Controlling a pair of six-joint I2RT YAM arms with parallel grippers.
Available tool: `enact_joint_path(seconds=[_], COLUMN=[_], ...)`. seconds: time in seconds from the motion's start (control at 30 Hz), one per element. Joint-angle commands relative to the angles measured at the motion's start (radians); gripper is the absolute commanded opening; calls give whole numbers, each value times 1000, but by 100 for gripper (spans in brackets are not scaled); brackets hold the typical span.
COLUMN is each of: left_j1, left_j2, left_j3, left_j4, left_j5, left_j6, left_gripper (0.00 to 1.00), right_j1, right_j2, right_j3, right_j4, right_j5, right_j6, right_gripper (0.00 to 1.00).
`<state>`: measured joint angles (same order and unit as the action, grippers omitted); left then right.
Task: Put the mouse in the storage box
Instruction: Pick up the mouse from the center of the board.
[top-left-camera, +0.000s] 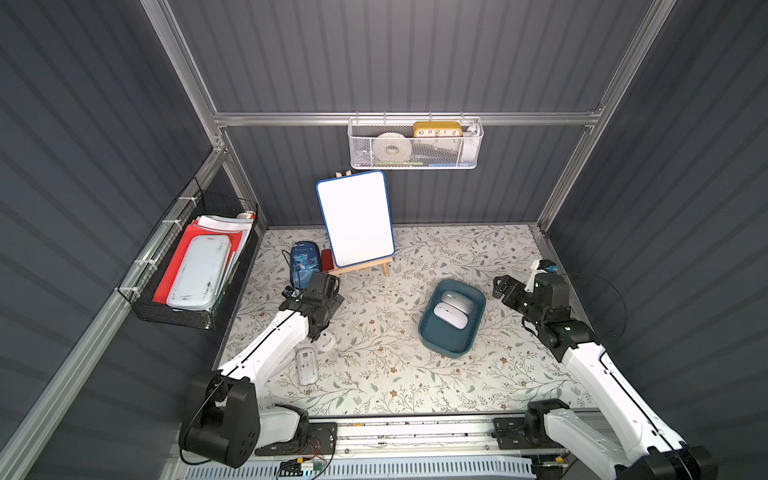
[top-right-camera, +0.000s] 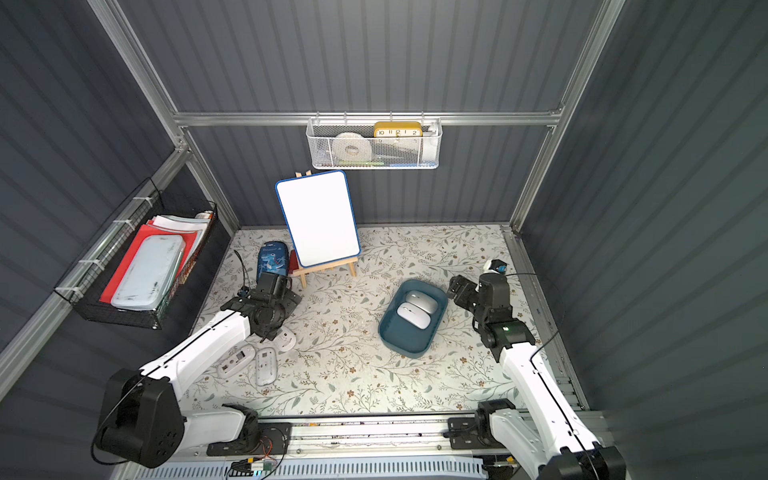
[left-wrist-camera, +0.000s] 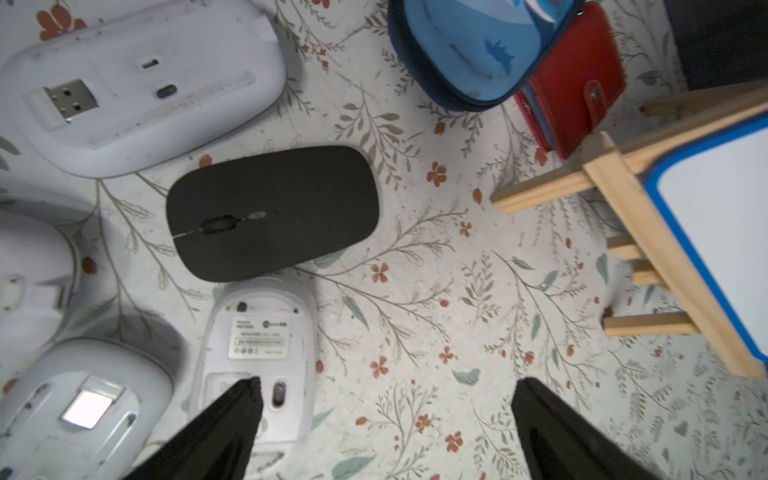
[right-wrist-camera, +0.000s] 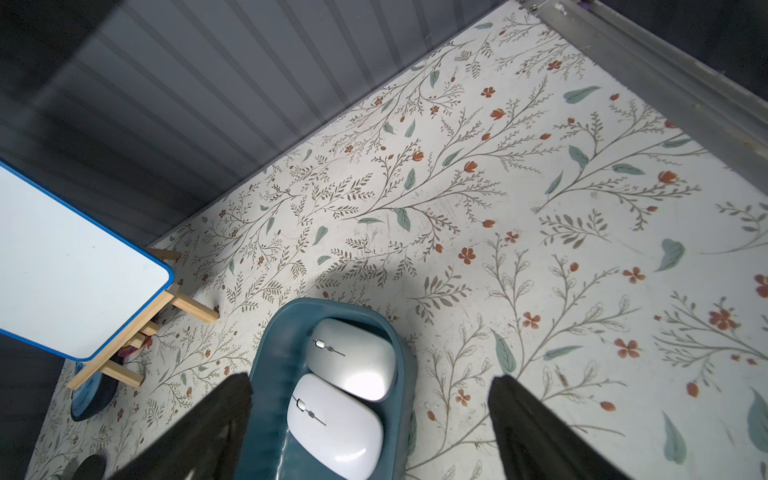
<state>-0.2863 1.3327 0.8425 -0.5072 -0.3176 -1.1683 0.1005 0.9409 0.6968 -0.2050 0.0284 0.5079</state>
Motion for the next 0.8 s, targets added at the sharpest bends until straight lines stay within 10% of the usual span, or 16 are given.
enact_joint_path(seconds=[0.0, 0.77], left_j1=[31, 52], left_j2=[16, 79], left_j3=[-25, -84], left_j4=[38, 47], left_j5=[36, 109], left_j6=[73, 69], left_gripper=[98, 96], right_j1=[0, 0], right_j2=[-5, -8], right_j3=[-15, -26], right_j4=[7, 17], right_j5=[-4, -1], right_j6=[1, 12], right_gripper=[93, 93])
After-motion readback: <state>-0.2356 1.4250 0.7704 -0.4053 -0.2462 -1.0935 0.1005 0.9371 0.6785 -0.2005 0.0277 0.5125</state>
